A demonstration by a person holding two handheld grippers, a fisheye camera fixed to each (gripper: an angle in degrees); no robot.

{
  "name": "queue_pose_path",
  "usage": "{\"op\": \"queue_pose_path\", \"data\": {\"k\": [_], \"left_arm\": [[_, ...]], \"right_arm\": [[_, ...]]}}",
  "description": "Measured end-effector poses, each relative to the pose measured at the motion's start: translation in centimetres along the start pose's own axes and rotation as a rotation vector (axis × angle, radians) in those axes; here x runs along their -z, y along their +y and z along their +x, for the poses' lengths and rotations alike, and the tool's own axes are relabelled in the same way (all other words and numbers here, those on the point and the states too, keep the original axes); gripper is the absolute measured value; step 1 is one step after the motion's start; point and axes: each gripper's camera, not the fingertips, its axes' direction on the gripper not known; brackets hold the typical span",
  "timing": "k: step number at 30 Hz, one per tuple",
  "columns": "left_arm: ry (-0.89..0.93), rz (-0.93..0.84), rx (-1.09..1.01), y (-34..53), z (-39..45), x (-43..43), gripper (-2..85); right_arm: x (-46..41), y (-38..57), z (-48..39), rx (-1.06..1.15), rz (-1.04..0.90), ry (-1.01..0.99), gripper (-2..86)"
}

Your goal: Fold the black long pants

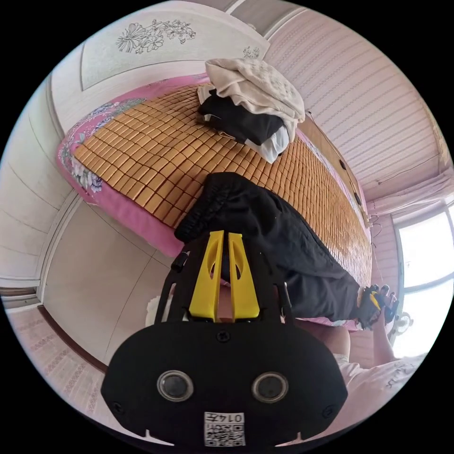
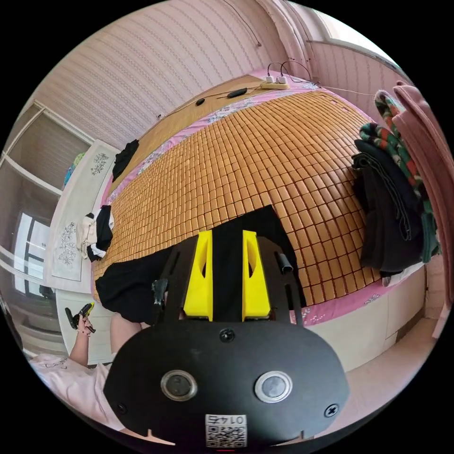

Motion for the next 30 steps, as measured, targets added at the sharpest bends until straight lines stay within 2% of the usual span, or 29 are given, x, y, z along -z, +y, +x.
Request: {"op": "queue_pose_path", "data": {"k": [3,7,9,12,16,20,21,24,25,27,28,30], "left_arm": [[-0.034,-0.066,-0.029,-3.3,2.8,-2.9,6.7],[-0.136,-0.148,-0.024,-7.2,5.5,-7.2,9.7],[-0.213,-0.229,0.005,-8.0,5.6,-9.3,8.3],[-0.232,-0.206,0.021,-9.1,6.0,-9.0,4.2],[-0.087,-0.1,0.066,-10.8,6.5,-5.9,0.2],[-0.069,-0.028,-0.041,-11.5,8.7,-3.0,-0.4],[-0.083,-0.03,-0.063,-11.5,8.9,-2.9,-0.5],[-0.149,-0.044,-0.124,-10.8,9.5,-2.7,-0.5],[-0.155,-0.047,-0.117,-10.5,9.3,-2.8,-0.5],[-0.134,-0.049,-0.093,-10.2,9.0,-2.9,-0.5],[-0.118,-0.043,-0.075,-10.0,8.8,-2.9,-0.5],[-0.115,-0.027,-0.063,-9.9,8.9,-2.6,-0.5]], "right_arm": [[-3.5,-1.7,-3.1,0.097,-0.135,0.094,11.8],[-7.4,-3.1,-4.0,0.064,-0.252,0.276,12.4],[-6.4,-3.5,-4.4,0.035,-0.185,0.397,2.0],[-5.1,-4.9,-4.7,0.051,-0.212,0.37,0.4],[-0.1,-7.9,-4.6,0.05,-0.122,0.233,-0.1],[3.3,-9.2,-3.8,0.003,-0.088,0.19,0.8],[3.4,-9.0,-3.4,-0.004,-0.116,0.216,1.6],[2.1,-8.0,-1.9,-0.042,-0.224,0.248,13.3],[2.0,-7.5,-1.5,-0.053,-0.229,0.275,14.3],[3.1,-7.0,-1.8,-0.05,-0.175,0.342,8.9],[3.8,-7.0,-1.8,-0.045,-0.181,0.292,4.7],[5.7,-7.1,-1.9,-0.06,-0.149,0.254,1.9]]}}
